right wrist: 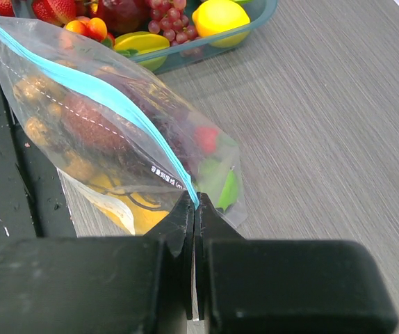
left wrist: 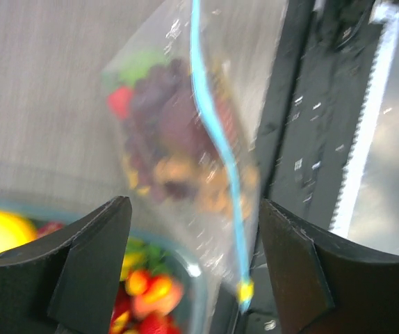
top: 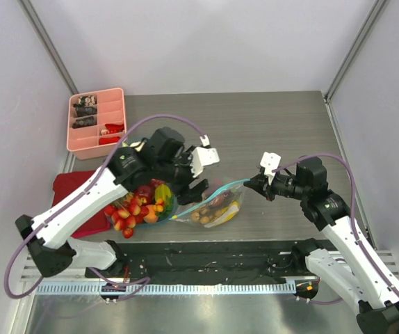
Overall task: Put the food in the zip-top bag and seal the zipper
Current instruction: Zip the zipper food storage bag at the center of the board, then place the zipper food storage bag at the center of the board.
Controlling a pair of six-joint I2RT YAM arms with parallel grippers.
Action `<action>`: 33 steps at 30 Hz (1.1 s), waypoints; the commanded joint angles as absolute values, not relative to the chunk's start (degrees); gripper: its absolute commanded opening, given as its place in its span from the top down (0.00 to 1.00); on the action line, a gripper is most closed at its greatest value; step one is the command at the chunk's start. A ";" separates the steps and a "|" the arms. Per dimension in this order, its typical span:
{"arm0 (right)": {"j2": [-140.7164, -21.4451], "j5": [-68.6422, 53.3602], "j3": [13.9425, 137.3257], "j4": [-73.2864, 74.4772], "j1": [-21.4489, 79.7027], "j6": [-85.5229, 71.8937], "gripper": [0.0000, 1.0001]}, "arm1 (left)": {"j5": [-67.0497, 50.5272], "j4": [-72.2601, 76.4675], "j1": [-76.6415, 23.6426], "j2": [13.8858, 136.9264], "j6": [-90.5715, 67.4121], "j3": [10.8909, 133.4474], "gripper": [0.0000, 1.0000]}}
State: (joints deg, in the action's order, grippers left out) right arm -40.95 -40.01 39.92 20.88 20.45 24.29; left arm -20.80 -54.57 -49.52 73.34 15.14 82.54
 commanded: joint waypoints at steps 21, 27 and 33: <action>-34.99 -30.95 49.39 21.35 20.22 8.10 0.31 | -26.71 -37.72 -51.86 87.88 -21.88 90.17 1.00; -29.18 -22.78 55.10 19.70 20.22 -1.83 0.00 | -31.28 -26.39 -52.12 96.31 -32.85 99.92 1.00; -26.90 -19.77 59.58 14.42 20.30 -8.52 0.00 | -32.95 -8.69 -53.79 110.11 -52.88 111.79 1.00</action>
State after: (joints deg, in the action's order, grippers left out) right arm -27.33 -23.88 56.10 19.75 20.38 -2.07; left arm -29.04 -29.74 -52.97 105.47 -36.29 105.97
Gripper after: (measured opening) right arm 0.995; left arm 0.010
